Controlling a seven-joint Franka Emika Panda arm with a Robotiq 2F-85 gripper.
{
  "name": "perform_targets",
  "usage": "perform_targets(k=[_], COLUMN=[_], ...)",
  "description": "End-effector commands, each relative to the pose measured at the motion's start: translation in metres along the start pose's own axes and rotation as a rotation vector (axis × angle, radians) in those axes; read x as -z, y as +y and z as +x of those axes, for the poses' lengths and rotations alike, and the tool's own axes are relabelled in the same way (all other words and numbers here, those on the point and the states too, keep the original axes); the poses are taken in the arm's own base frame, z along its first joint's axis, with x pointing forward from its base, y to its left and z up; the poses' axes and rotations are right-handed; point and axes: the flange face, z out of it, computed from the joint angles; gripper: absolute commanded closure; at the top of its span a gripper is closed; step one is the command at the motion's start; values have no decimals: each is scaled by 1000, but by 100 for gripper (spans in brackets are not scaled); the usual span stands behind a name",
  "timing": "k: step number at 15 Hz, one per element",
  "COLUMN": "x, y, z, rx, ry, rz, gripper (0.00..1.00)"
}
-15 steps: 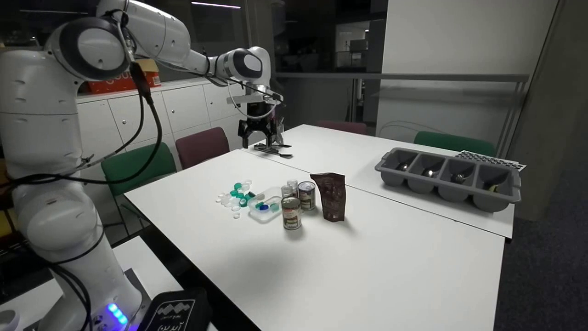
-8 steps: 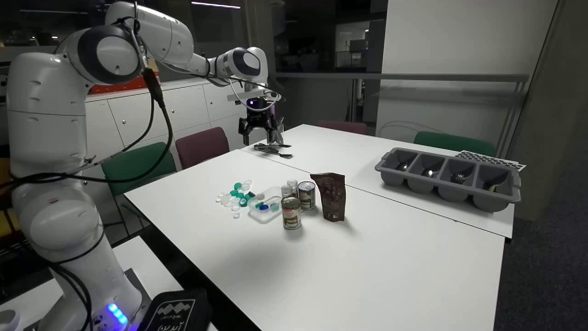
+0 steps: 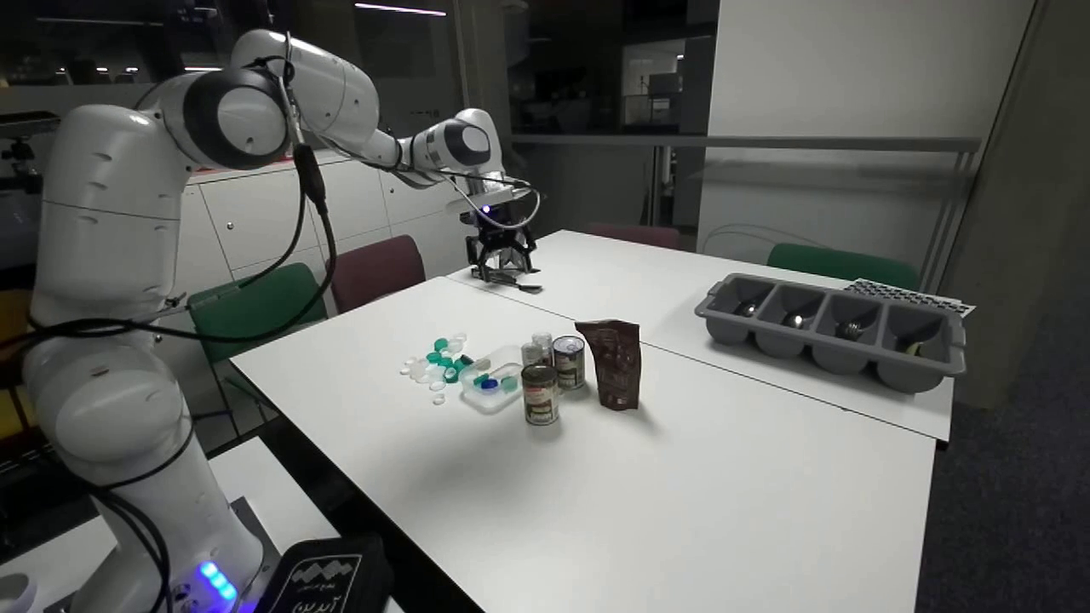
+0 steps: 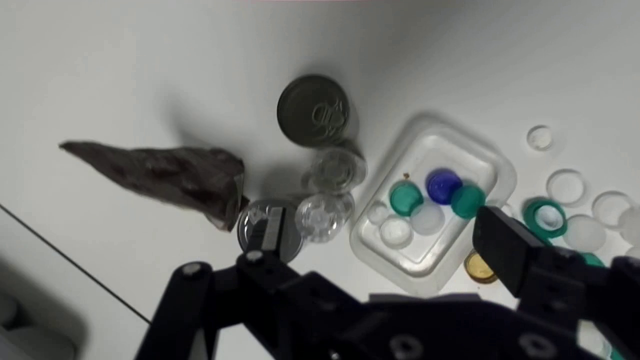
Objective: Put one blue cap in the transparent bowl
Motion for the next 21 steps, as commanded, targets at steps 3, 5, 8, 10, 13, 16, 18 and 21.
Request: perform_targets(k=[3,5,8,10,13,16,18,21], x=[-34,-38,-35,-34,-29,-26,-32,-28], y=[-10,-20,-43,-57,-75,-90,-92,-99], z=[83,102,122,128,132,141,138,139], rx=[275,382,537,625,713,795,755,762], ry=[131,154,145,109,45,-9,4,-16], rz=[-28,4,74,154,217,157,183,177], gripper=[0,0,0,0,0,0,0,0])
